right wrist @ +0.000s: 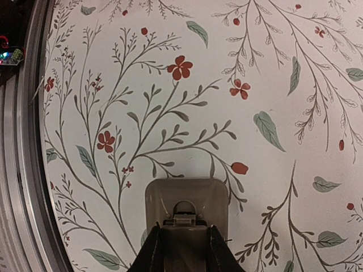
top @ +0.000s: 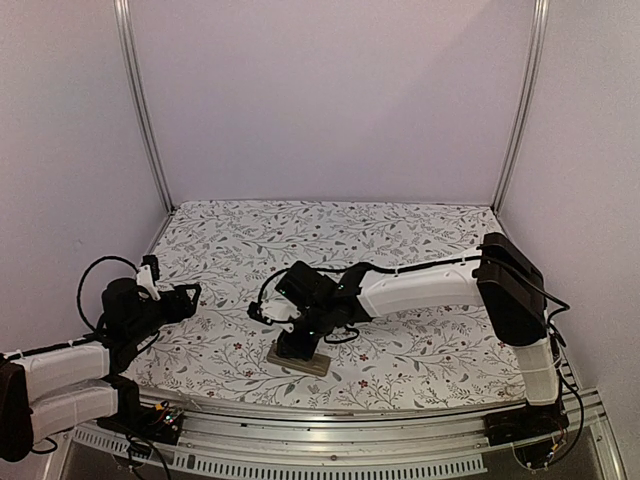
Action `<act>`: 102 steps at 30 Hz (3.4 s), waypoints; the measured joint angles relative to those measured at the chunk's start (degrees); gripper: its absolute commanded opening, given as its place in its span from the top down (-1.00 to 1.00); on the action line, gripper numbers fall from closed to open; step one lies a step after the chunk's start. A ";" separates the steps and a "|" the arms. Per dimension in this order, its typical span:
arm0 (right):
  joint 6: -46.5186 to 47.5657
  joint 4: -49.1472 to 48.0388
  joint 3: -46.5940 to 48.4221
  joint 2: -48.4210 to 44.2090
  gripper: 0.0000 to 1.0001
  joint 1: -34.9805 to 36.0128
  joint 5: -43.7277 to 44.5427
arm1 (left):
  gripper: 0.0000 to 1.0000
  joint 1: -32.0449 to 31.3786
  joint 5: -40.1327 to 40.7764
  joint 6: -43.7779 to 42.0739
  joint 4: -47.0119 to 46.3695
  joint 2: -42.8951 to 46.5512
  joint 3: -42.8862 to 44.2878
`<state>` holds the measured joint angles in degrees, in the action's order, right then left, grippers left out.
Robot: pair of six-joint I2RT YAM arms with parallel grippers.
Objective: Load the batteries into the remote control
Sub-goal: Load the battery cover onto the remote control without the battery cover, then press the battery cover on the remote control.
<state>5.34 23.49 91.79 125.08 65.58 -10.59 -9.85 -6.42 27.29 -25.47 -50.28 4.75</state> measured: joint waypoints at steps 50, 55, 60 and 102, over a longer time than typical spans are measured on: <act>-0.20 0.59 -1.01 -6.47 1.00 0.79 -0.72 | -0.74 0.00 0.00 0.02 0.02 0.00 0.00; -1.68 -0.81 -1.01 -6.88 1.00 0.79 -2.49 | -0.74 0.00 0.02 0.02 0.02 0.00 0.00; -1.97 -1.03 -1.01 -6.36 1.00 0.79 -2.99 | -0.74 0.00 0.02 0.00 0.02 0.00 0.00; -2.71 -2.80 -0.96 -2.67 1.00 -0.79 -6.91 | -0.74 0.11 0.02 0.02 0.02 0.00 0.00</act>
<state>2.63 20.69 90.83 122.41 64.79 -17.50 -9.74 -6.39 27.31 -25.45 -50.28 4.75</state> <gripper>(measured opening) 0.003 0.868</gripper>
